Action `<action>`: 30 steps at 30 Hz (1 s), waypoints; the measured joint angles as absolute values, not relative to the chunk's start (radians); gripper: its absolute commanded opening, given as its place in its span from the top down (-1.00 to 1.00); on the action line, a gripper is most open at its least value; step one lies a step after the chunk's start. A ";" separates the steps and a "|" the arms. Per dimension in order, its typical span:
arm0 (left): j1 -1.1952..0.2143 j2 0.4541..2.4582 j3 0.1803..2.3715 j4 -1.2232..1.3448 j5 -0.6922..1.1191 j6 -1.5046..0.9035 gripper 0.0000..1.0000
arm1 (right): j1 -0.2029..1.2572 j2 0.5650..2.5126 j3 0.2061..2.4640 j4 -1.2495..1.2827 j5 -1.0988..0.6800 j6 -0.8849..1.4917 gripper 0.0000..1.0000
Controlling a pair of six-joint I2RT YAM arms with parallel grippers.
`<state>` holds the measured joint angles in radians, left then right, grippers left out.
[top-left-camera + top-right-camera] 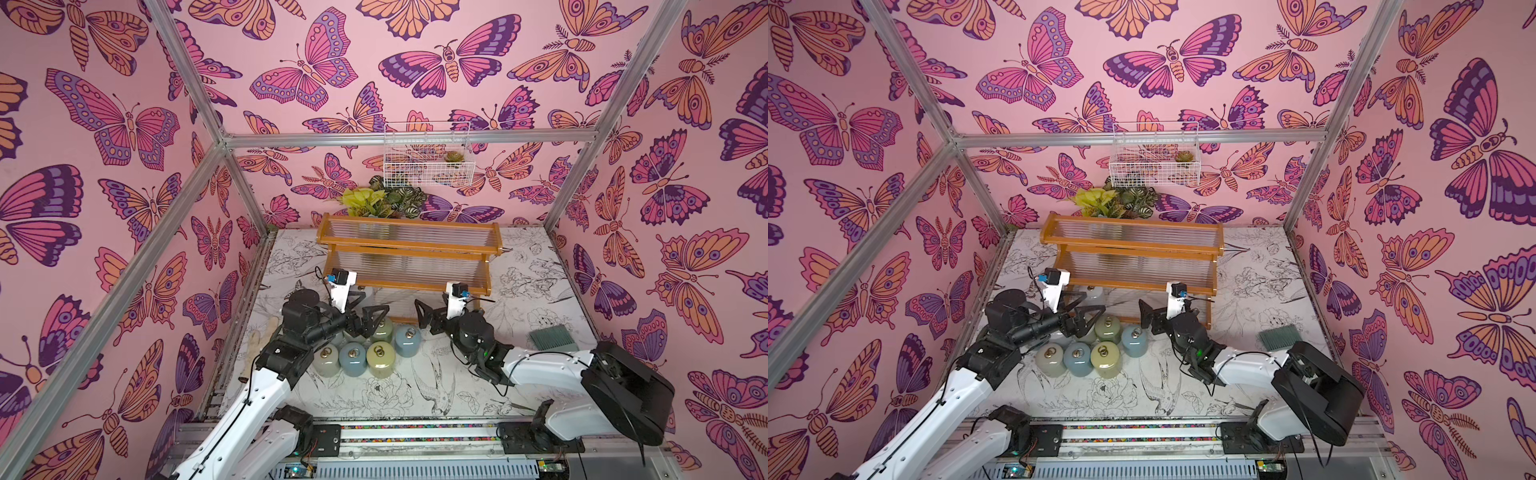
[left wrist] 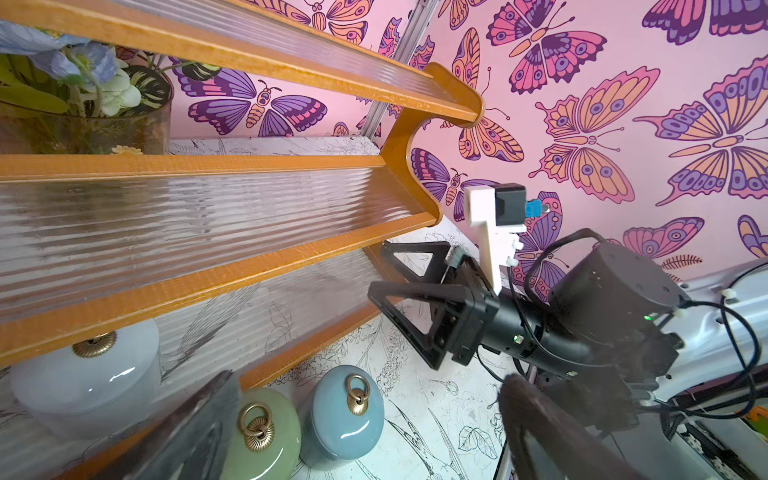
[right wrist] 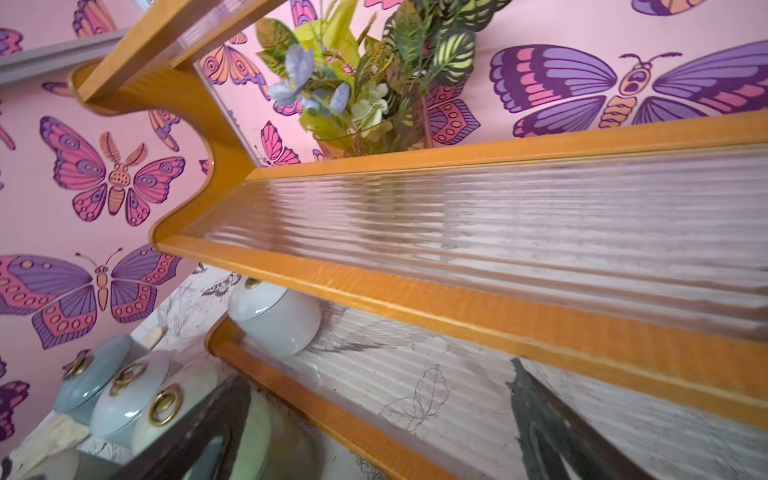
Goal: Remove the tea canisters from the shelf
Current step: Place the tea canister at the center of the board, then adjust the shelf at the center of the board.
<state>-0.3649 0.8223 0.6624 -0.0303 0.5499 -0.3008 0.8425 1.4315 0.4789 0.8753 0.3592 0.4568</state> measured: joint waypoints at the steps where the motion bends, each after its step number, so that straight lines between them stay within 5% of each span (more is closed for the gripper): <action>1: -0.365 0.822 0.664 -0.030 0.550 -0.301 -1.00 | 0.833 1.442 0.481 0.880 0.359 0.474 -1.00; 30: -0.365 0.822 0.664 -0.030 0.550 -0.310 -1.00 | 0.760 1.679 0.585 1.070 0.424 0.581 -0.83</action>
<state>-0.3649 0.8219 0.6640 -0.0299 0.5503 -0.3099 0.7597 1.6794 0.5854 1.0698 0.4240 0.5808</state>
